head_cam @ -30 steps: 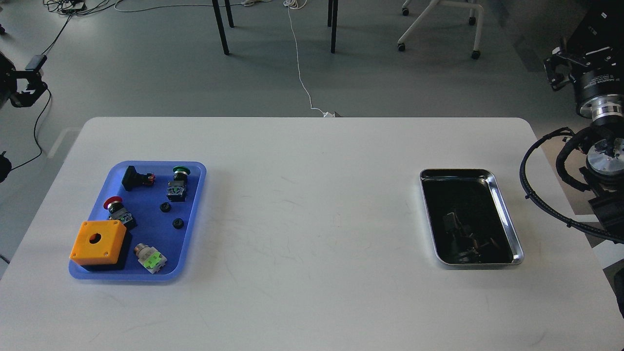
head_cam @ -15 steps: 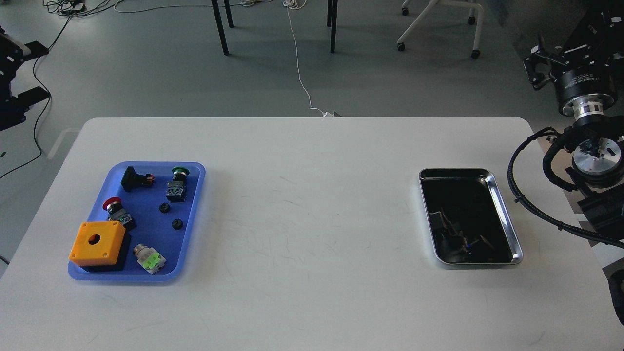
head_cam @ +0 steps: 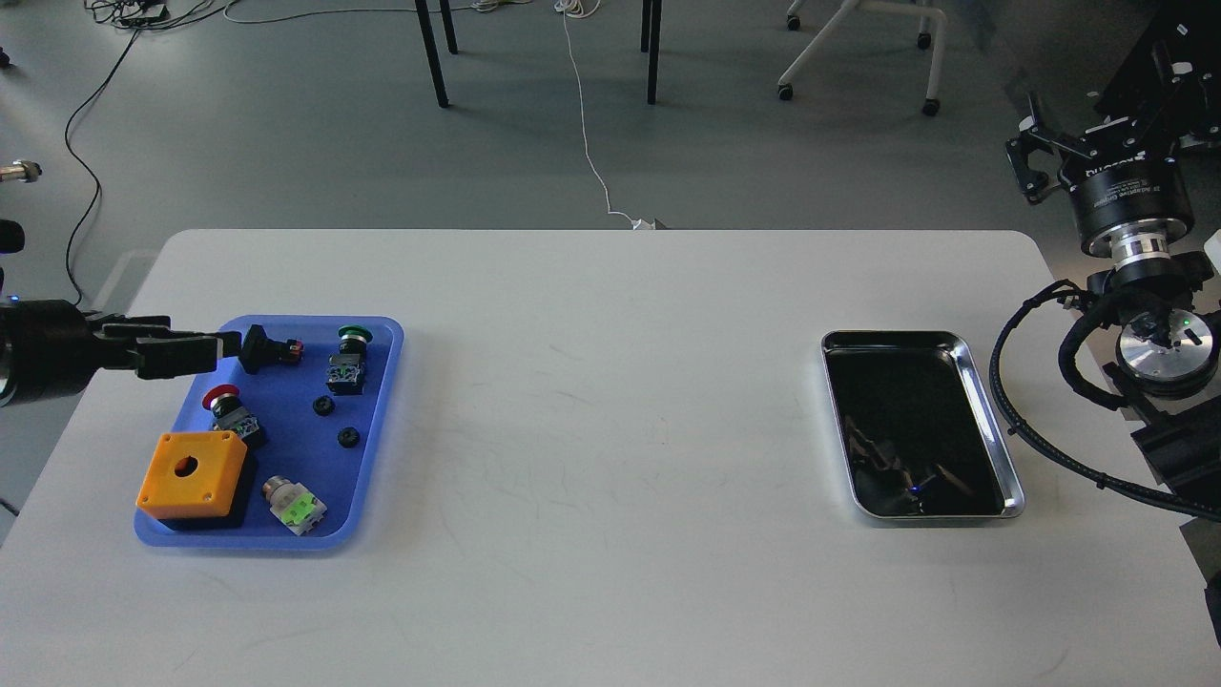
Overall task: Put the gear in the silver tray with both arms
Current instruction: 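Grasp a small black gear in the blue tray with the left gripper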
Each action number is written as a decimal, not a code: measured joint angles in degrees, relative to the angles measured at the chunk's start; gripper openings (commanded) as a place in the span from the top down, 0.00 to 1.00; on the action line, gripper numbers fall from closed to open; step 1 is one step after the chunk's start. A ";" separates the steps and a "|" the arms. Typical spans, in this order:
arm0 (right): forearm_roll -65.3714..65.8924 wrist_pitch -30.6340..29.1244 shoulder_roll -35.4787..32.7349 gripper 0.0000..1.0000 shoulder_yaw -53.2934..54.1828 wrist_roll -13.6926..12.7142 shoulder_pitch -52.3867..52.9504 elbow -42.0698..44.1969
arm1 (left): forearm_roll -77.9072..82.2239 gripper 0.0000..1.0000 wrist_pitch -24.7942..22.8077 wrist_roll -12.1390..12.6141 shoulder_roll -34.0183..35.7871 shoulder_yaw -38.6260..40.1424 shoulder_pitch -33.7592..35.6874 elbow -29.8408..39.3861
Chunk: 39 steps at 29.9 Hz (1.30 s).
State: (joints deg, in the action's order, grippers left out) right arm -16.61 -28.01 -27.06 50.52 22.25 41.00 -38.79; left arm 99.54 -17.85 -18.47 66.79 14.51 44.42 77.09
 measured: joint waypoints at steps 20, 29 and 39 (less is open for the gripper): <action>-0.09 0.00 -2.99 0.01 2.33 0.07 -4.22 -0.06 | 9.25 0.39 4.50 -0.06 -18.53 -3.69 0.02 -17.15; -0.10 0.00 -3.03 0.01 5.18 0.28 -4.25 -0.03 | 9.18 0.44 4.56 0.23 -20.44 -3.80 -1.57 -18.13; -0.17 0.00 -3.00 0.01 6.17 0.34 -4.35 0.47 | 9.18 0.44 4.44 0.30 -21.41 -3.97 -1.84 -19.64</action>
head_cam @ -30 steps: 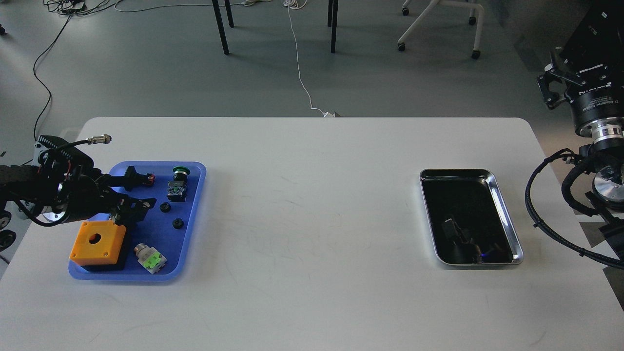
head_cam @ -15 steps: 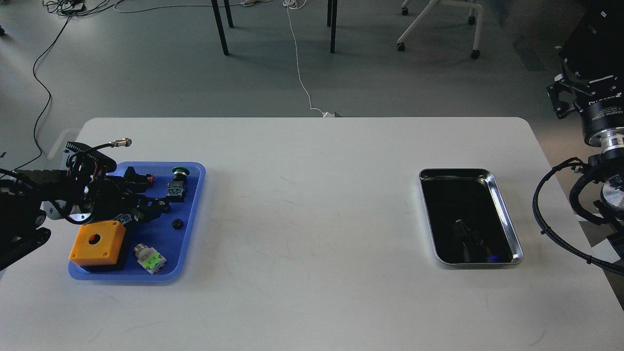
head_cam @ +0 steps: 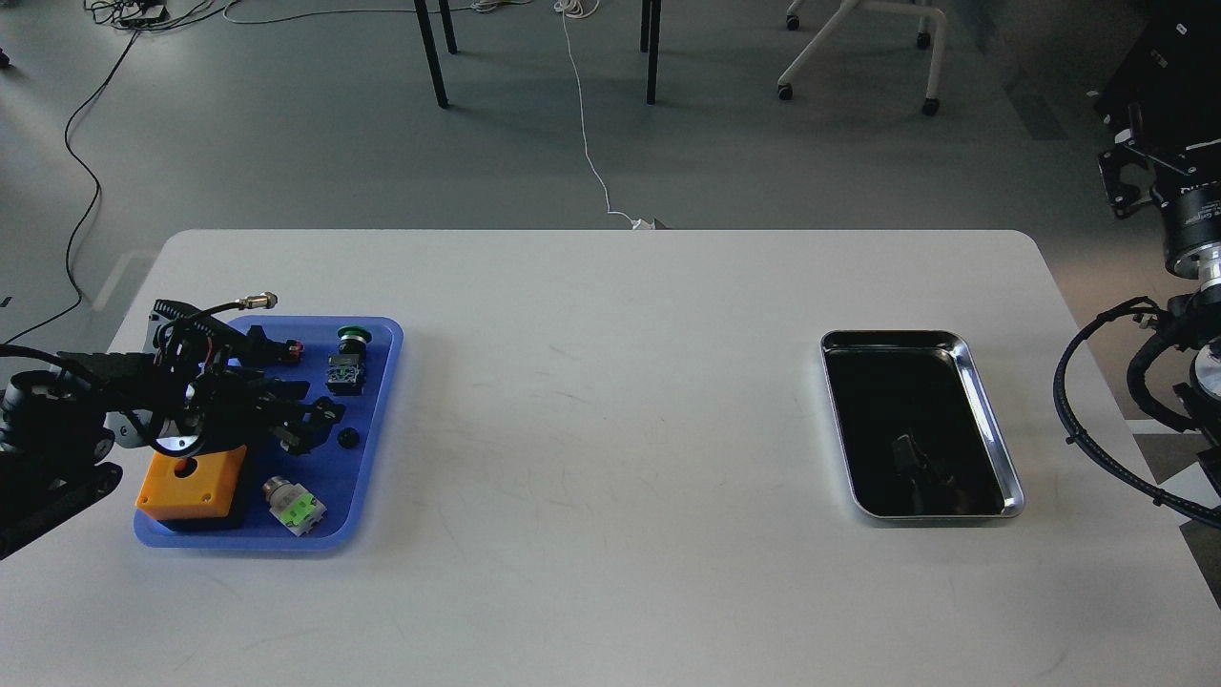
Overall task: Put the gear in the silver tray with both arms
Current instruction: 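Grasp a small black gear in the blue tray with the left gripper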
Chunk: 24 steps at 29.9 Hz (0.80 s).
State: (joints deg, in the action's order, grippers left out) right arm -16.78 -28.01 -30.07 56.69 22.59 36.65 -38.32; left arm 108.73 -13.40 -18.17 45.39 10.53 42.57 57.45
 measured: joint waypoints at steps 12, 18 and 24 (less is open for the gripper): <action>-0.01 0.00 -0.32 0.01 0.07 0.00 0.00 0.40 | -0.51 0.44 -0.09 -0.21 -1.70 0.00 0.11 -2.75; -0.01 0.00 -0.31 0.01 0.18 0.00 0.00 0.36 | -0.95 0.47 -0.02 -0.15 -2.31 0.01 0.09 -3.84; -0.01 0.01 -0.32 0.01 0.27 0.00 0.38 0.72 | -1.35 0.48 0.03 -0.30 -2.84 0.01 0.06 -4.33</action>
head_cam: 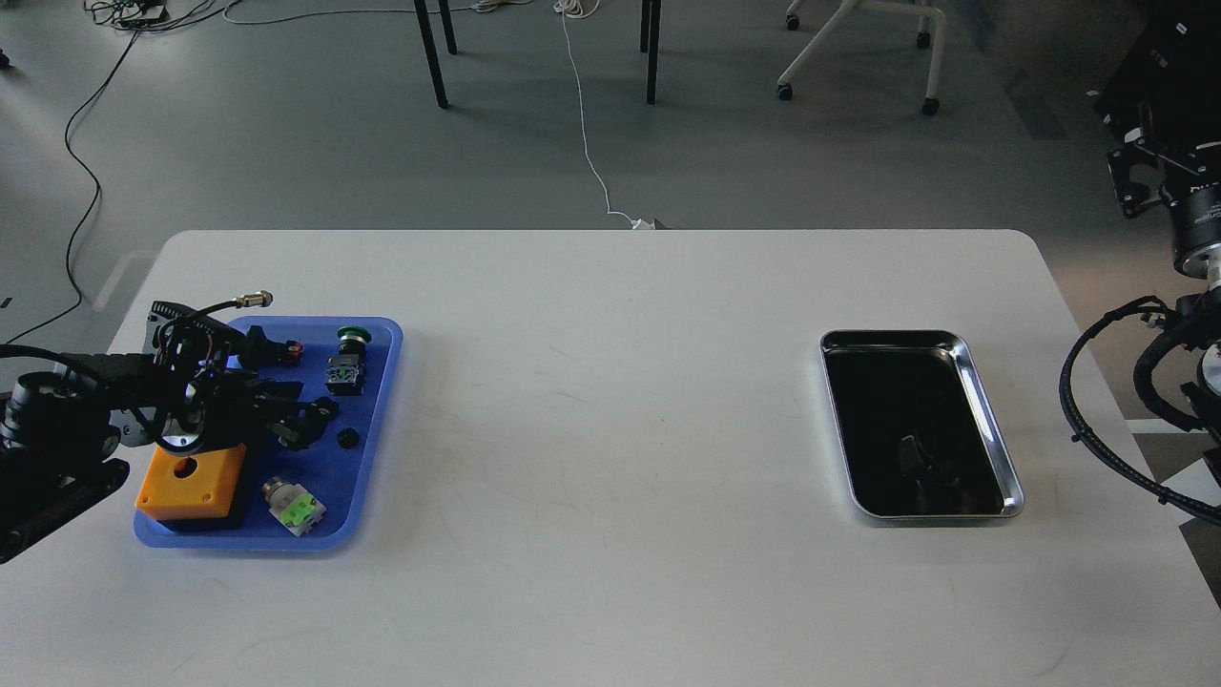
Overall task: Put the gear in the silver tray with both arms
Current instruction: 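Grasp a small black gear in the blue tray with the left gripper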
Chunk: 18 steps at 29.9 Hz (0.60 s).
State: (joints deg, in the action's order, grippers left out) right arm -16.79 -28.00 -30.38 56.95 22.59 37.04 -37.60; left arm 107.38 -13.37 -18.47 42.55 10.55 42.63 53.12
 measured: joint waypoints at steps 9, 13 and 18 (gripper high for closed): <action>0.00 0.00 -0.36 0.01 0.61 0.00 0.31 0.25 | -0.68 0.58 -0.25 0.09 -0.18 0.00 -0.09 -0.19; 0.00 0.00 -0.39 0.01 1.07 0.00 0.32 0.26 | -0.68 0.63 -0.26 -0.05 -0.26 0.00 -0.09 -0.52; 0.00 0.00 -0.39 0.01 1.09 0.00 0.32 0.58 | -0.68 0.70 -0.28 -0.22 -0.27 0.00 -0.09 -0.57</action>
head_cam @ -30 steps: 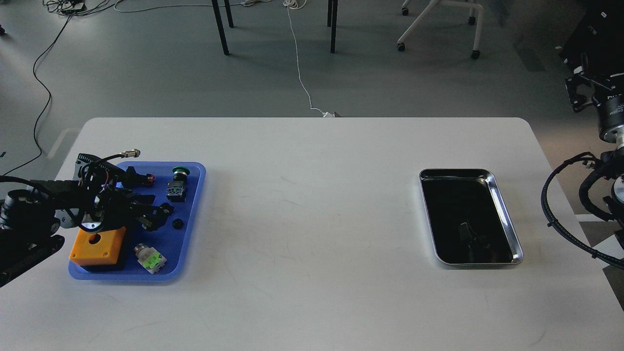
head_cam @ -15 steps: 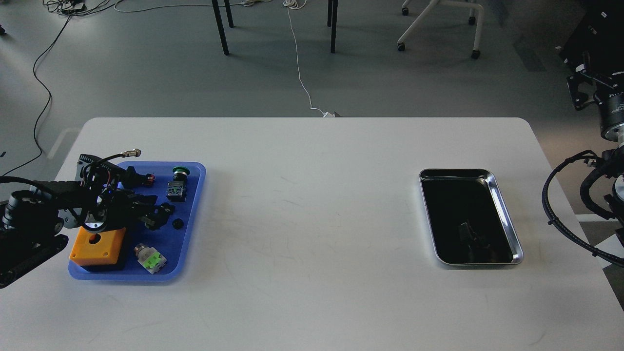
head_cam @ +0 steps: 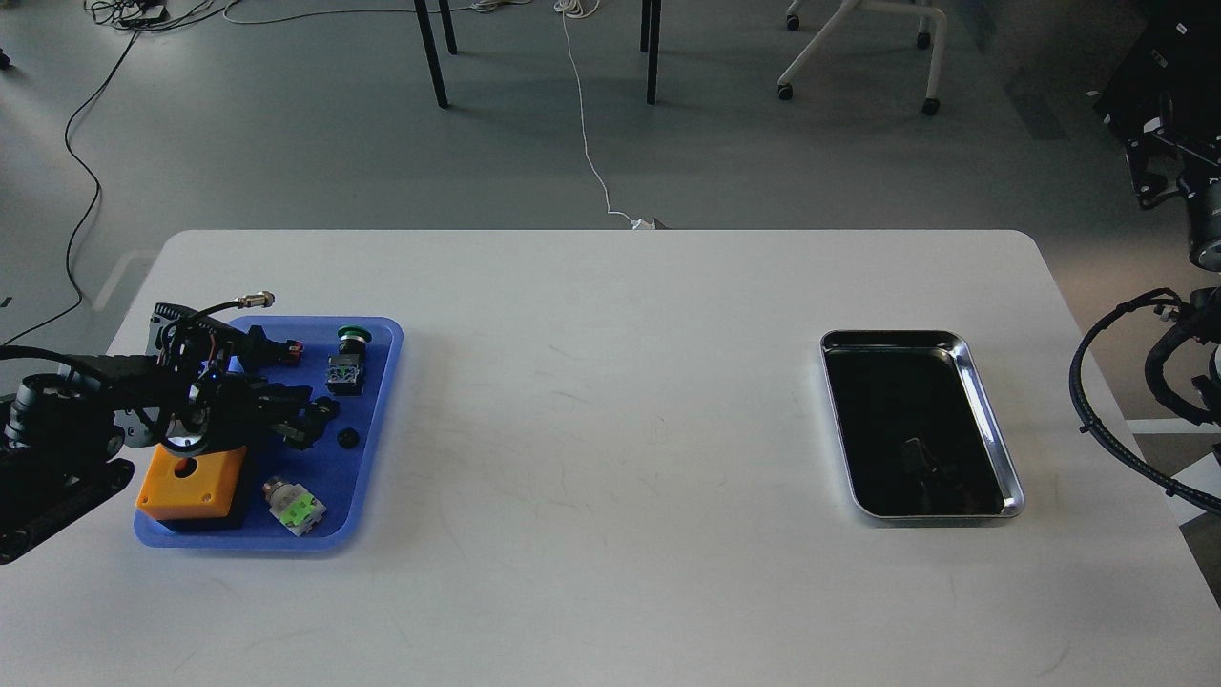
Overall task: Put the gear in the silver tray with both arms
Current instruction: 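Grasp a small black gear in the blue tray with the left gripper, then lift the black gear up out of the blue tray with the left gripper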
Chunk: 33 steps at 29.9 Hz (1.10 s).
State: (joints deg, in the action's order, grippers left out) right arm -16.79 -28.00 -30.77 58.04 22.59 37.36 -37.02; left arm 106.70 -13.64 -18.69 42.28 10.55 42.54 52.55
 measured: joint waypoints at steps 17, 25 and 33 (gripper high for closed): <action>0.00 0.00 0.00 0.01 0.06 0.00 0.35 0.11 | 0.19 0.78 -0.16 -0.25 2.65 0.11 0.55 2.76; 0.06 0.00 0.09 0.01 -0.03 0.00 0.72 1.40 | -2.41 0.78 -1.30 -0.71 9.42 0.53 1.65 10.17; 0.09 0.00 0.10 0.01 -0.12 0.00 1.95 1.55 | -4.50 0.78 -2.19 -1.72 13.92 0.92 3.69 12.23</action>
State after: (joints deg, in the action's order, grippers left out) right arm -16.70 -28.00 -30.68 57.92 22.59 39.31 -35.47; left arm 102.19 -15.83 -20.42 56.20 11.47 46.23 64.78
